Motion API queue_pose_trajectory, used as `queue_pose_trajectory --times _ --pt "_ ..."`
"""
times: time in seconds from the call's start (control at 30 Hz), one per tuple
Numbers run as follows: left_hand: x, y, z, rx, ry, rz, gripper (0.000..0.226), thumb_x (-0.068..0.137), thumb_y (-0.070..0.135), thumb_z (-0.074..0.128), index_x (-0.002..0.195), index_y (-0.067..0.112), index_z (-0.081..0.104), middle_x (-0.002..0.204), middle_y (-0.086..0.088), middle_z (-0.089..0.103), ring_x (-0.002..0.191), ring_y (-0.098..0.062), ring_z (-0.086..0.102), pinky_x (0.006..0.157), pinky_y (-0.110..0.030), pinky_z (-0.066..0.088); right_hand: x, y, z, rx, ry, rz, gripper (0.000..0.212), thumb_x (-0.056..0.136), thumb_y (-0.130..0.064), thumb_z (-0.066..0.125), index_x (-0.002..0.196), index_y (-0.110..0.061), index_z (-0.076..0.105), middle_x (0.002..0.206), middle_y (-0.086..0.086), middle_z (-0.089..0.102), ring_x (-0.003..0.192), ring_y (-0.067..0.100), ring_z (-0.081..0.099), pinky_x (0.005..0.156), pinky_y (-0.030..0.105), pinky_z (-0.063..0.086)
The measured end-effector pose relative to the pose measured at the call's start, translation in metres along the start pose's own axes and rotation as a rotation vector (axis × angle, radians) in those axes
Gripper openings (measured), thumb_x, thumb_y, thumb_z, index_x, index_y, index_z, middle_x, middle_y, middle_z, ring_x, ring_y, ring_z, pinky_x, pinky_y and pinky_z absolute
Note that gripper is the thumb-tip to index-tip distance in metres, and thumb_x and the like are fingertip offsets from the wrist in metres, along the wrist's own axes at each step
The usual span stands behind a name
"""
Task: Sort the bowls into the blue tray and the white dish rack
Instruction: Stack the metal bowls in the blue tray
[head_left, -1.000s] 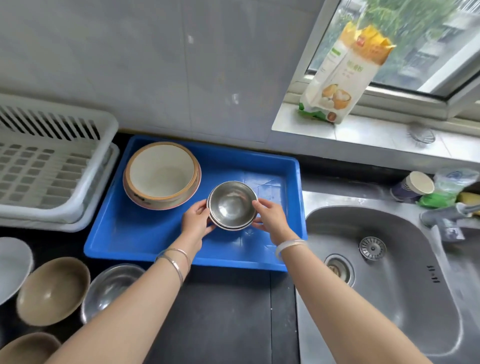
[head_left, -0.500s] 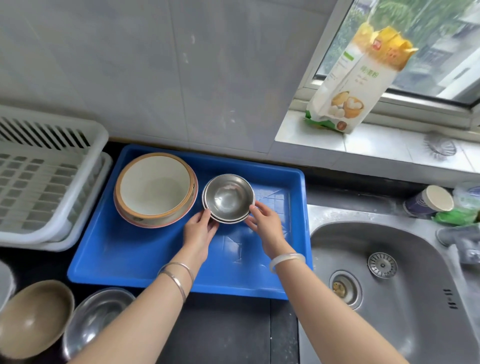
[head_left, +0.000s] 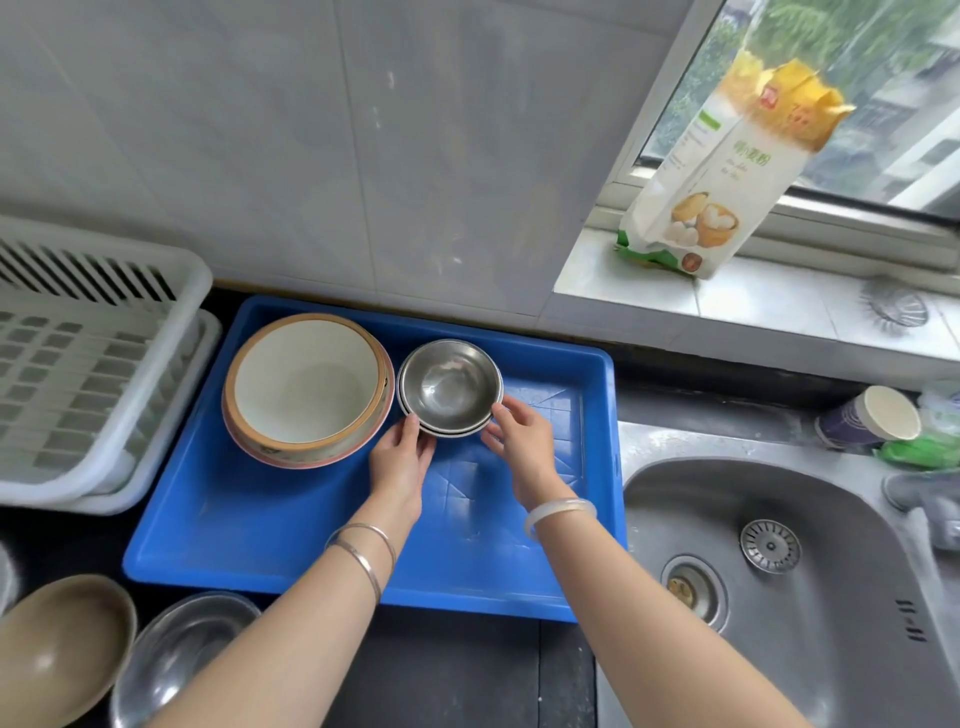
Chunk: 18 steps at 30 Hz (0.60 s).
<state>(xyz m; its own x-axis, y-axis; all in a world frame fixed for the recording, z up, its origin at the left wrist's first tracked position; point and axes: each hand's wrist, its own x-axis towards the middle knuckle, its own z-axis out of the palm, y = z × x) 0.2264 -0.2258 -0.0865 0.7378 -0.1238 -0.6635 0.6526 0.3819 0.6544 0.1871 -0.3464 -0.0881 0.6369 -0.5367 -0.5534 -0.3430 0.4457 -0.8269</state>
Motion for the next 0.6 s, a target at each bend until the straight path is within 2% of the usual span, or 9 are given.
queue_pose_trajectory --times 0.13,0.2,0.3,0.37,0.47,0.6 --pt "-0.002 0.004 0.002 0.005 0.063 0.034 0.032 0.098 0.015 0.044 0.122 -0.003 0.053 0.11 -0.012 0.059 0.103 -0.019 0.058 0.089 -0.025 0.045 -0.004 -0.001 0.001 -0.078 -0.004 0.017 0.027 0.094 -0.02 0.053 0.119 -0.011 0.061 0.108 0.006 0.066 0.092 0.021 0.066 0.077 0.028 0.054" --pt "-0.006 0.006 0.002 0.016 0.074 0.028 0.032 0.097 0.014 0.045 0.122 -0.005 0.053 0.111 -0.013 0.059 0.107 -0.024 0.059 0.089 -0.026 0.045 -0.008 -0.002 0.001 -0.134 -0.017 0.004 0.024 0.094 -0.021 0.051 0.114 -0.015 0.064 0.107 0.005 0.066 0.088 0.02 0.064 0.08 0.031 0.055" --pt "-0.016 0.005 -0.002 0.074 0.074 0.026 0.035 0.097 0.013 0.045 0.128 -0.002 0.049 0.121 -0.015 0.057 0.12 -0.029 0.054 0.094 -0.028 0.044 -0.021 -0.002 -0.003 -0.2 -0.028 -0.03 0.018 0.095 -0.02 0.047 0.105 -0.022 0.062 0.101 0.001 0.063 0.078 0.016 0.059 0.071 0.027 0.05" --pt "-0.025 0.005 -0.01 0.154 0.069 0.043 0.039 0.097 0.013 0.046 0.133 -0.001 0.044 0.132 -0.015 0.052 0.123 -0.031 0.052 0.095 -0.029 0.044 -0.032 -0.001 -0.007 -0.247 -0.031 -0.058 0.018 0.096 -0.021 0.045 0.107 -0.023 0.059 0.099 -0.002 0.062 0.078 0.014 0.059 0.07 0.027 0.048" --pt "-0.042 0.007 -0.027 0.338 0.051 0.1 0.039 0.096 0.013 0.048 0.132 0.0 0.046 0.125 -0.014 0.055 0.109 -0.024 0.056 0.091 -0.029 0.046 -0.057 -0.001 -0.01 -0.354 -0.07 -0.103 0.02 0.097 -0.025 0.043 0.11 -0.024 0.059 0.1 -0.005 0.063 0.081 0.011 0.061 0.071 0.026 0.048" --pt "-0.076 0.01 -0.059 0.594 0.042 0.25 0.033 0.094 0.014 0.05 0.125 0.005 0.055 0.119 -0.014 0.061 0.097 -0.021 0.058 0.089 -0.033 0.049 -0.095 0.004 -0.007 -0.49 -0.174 -0.161 0.019 0.097 -0.025 0.043 0.1 -0.021 0.061 0.092 -0.003 0.065 0.075 0.008 0.061 0.067 0.023 0.047"
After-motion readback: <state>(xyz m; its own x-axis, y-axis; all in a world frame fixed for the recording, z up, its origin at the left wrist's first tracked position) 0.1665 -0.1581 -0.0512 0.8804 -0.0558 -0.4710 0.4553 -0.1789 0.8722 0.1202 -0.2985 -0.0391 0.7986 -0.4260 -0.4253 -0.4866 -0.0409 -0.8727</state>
